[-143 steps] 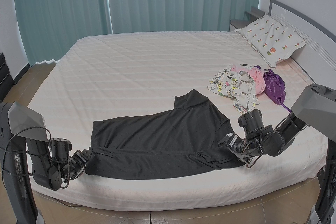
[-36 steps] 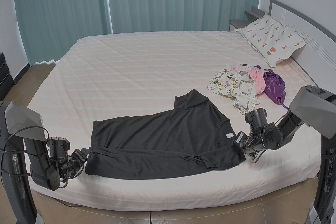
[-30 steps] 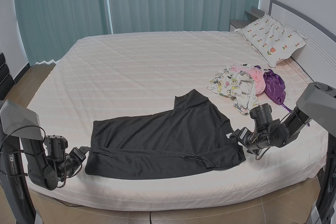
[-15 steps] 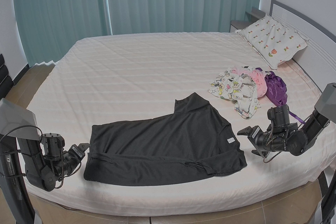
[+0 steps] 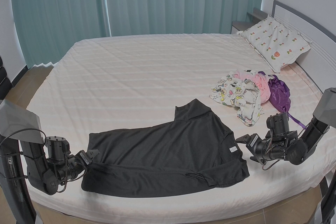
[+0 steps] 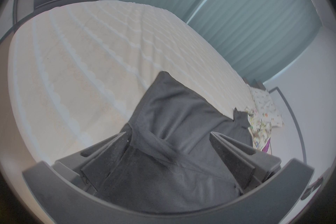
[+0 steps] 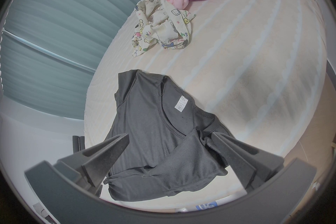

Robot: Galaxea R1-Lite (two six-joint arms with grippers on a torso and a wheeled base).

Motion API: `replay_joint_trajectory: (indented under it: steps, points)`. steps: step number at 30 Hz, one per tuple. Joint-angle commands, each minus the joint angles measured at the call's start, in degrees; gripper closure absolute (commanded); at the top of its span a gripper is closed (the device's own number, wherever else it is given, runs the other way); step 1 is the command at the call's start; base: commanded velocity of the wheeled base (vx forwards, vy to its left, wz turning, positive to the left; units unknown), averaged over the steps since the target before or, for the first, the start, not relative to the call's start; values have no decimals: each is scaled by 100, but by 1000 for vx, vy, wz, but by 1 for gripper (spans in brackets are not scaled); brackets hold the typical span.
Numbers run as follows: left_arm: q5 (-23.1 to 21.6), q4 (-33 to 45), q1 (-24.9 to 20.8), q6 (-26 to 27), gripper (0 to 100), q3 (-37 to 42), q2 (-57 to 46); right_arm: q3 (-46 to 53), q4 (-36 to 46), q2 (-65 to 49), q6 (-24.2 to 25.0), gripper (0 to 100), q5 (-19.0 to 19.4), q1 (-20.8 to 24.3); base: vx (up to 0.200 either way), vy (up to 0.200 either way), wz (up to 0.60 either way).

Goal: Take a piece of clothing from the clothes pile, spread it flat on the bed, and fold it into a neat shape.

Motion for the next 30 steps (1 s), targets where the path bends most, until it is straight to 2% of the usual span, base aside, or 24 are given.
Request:
replay_joint_trajectory:
  steps: [1,8,19,20,23,30]
  points:
    - [13,21,-163,182,0,13,138,9,-1,56,-26,0,-5,97,0,0,0]
    - [163,21,-180,788,0,-57,507,18,-1,135,-70,0,-23,141,0,0,0]
    - [427,21,-216,858,0,-312,858,36,-1,153,-351,0,-40,141,0,0,0]
    - [541,21,-216,858,100,-409,946,36,-1,170,-448,0,-40,141,0,0,0]
    - [813,21,-180,850,100,-550,1060,27,-1,232,-720,0,-40,115,0,0,0]
    - [892,21,-119,814,100,-471,955,-131,-1,531,-1591,0,30,-17,0,0,0]
